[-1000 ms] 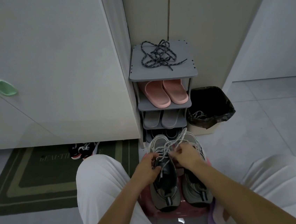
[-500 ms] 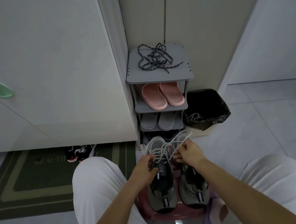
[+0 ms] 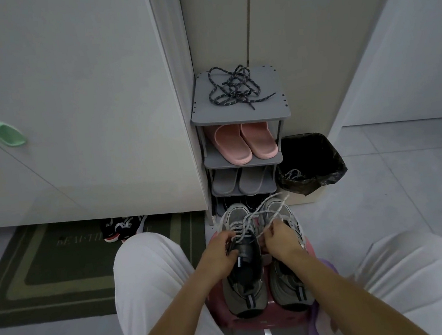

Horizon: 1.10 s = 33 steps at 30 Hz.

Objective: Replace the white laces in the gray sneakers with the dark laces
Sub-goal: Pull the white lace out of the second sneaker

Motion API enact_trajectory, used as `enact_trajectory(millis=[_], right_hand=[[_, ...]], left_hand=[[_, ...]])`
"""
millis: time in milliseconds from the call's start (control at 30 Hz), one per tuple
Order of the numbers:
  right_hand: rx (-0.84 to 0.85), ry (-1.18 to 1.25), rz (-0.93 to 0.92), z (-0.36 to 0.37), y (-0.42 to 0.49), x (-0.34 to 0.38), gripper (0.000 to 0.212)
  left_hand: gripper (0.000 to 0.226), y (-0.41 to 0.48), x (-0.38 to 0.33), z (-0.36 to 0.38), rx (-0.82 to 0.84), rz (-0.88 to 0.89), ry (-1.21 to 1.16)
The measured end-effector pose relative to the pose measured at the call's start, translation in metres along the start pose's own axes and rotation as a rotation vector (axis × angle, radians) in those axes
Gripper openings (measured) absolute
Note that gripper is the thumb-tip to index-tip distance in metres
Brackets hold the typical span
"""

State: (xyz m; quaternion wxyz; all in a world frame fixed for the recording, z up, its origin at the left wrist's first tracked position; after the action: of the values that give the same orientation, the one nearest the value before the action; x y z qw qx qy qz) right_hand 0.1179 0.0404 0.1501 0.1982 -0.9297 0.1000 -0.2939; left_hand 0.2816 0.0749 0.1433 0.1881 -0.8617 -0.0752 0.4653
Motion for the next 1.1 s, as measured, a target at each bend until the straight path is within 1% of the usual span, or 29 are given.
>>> enact_trajectory(millis=[267, 433, 567, 633, 733, 800, 867, 967, 1033, 1100], right_hand=[[-0.020, 0.042, 0.006, 0.002, 0.004, -0.002, 0.023], [-0.022, 0.102, 0.048, 0.005, 0.008, -0.002, 0.010], [-0.016, 0.049, 0.063, 0.004, 0.010, -0.001, 0.010], [0.024, 0.074, 0.054, 0.008, 0.013, -0.002, 0.015], [0.163, 0.168, 0.048, 0.016, 0.015, -0.005, 0.036], [0.218, 0.214, 0.044, 0.017, 0.014, -0.004, 0.039], [0.216, 0.212, 0.052, 0.016, 0.013, -0.003, 0.035], [0.174, 0.135, 0.044, 0.016, 0.017, -0.005, 0.021], [0.161, 0.185, 0.076, 0.016, 0.019, -0.006, 0.016], [0.179, 0.291, 0.117, 0.015, 0.016, -0.005, 0.017]], left_hand=[[0.045, 0.000, -0.001, 0.000, -0.005, 0.002, 0.007], [0.044, 0.001, -0.001, -0.001, -0.001, 0.013, 0.018], [0.043, 0.001, -0.001, -0.001, -0.002, 0.013, 0.020], [0.042, 0.001, -0.001, -0.002, -0.005, 0.015, 0.023], [0.042, 0.002, 0.001, -0.003, -0.008, 0.012, 0.013], [0.042, 0.003, 0.001, -0.003, -0.012, 0.015, 0.015], [0.043, 0.003, 0.001, -0.002, -0.014, 0.019, 0.022], [0.042, 0.003, 0.001, -0.002, -0.009, 0.014, 0.014], [0.042, 0.003, 0.002, -0.002, -0.010, 0.010, 0.012], [0.042, 0.003, 0.002, -0.002, -0.011, 0.011, 0.010]])
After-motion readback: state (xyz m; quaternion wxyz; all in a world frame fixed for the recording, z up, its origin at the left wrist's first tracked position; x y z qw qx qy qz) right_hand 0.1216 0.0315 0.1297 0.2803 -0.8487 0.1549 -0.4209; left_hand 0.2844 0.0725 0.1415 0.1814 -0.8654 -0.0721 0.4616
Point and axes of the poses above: each hand's wrist, its own y-axis towards the middle knuckle, its own z-axis out of the palm, x = y × z, the point moved 6 cm from there along y, towards the middle knuckle, and after that the axes turned 8 degrees about -y, right-handed, at the moved point
